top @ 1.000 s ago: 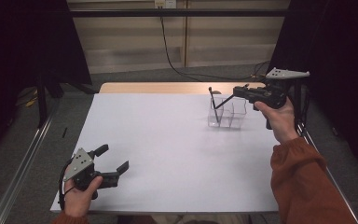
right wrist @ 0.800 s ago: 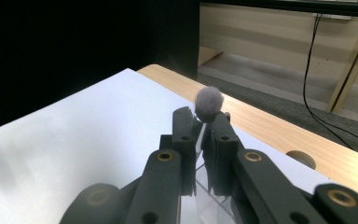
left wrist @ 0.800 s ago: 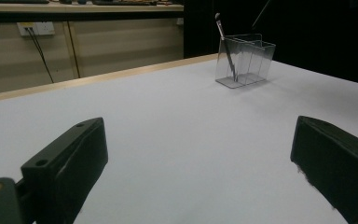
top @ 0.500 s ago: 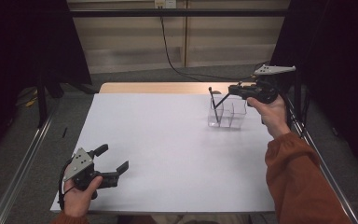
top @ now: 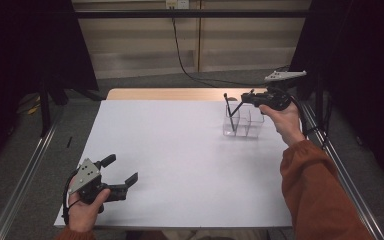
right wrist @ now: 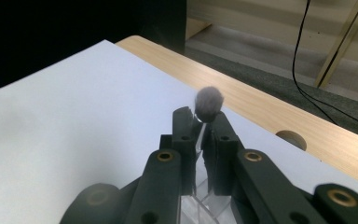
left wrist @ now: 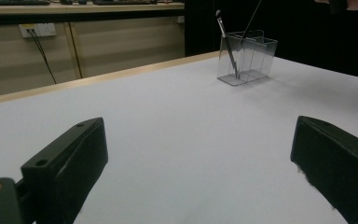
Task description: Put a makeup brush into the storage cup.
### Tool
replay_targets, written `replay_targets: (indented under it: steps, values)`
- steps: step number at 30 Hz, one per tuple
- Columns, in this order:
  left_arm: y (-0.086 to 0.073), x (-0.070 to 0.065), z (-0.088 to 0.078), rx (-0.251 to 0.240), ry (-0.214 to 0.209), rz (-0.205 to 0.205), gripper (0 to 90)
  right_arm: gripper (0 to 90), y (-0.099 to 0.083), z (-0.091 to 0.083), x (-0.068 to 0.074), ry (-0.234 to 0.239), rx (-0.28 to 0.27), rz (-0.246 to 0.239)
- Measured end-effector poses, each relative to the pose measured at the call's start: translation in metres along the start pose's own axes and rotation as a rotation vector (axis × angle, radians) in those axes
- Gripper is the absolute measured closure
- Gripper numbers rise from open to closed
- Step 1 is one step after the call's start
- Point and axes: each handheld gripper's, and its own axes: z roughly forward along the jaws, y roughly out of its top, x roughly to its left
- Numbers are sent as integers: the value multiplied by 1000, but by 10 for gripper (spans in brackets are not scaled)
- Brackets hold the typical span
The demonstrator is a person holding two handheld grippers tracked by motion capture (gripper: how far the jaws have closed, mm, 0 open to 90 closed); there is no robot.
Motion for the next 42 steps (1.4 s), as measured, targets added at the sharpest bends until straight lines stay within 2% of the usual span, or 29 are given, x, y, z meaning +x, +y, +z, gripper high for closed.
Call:
replay_targets:
  steps: [15,19,36,40,42]
  values:
    - [-1,1,1,7,3,2,38,834,-8,16,-1,-6,36,-3]
    - [-1,2,0,7,7,3,39,834,-11,22,0,-7,59,-29]
    - [-1,3,1,11,6,5,39,831,-23,33,0,-5,69,-13]
    - [-2,2,0,12,5,5,38,751,-25,33,0,-6,53,1]
    - [-1,2,0,12,4,7,38,664,-27,32,0,-6,46,14]
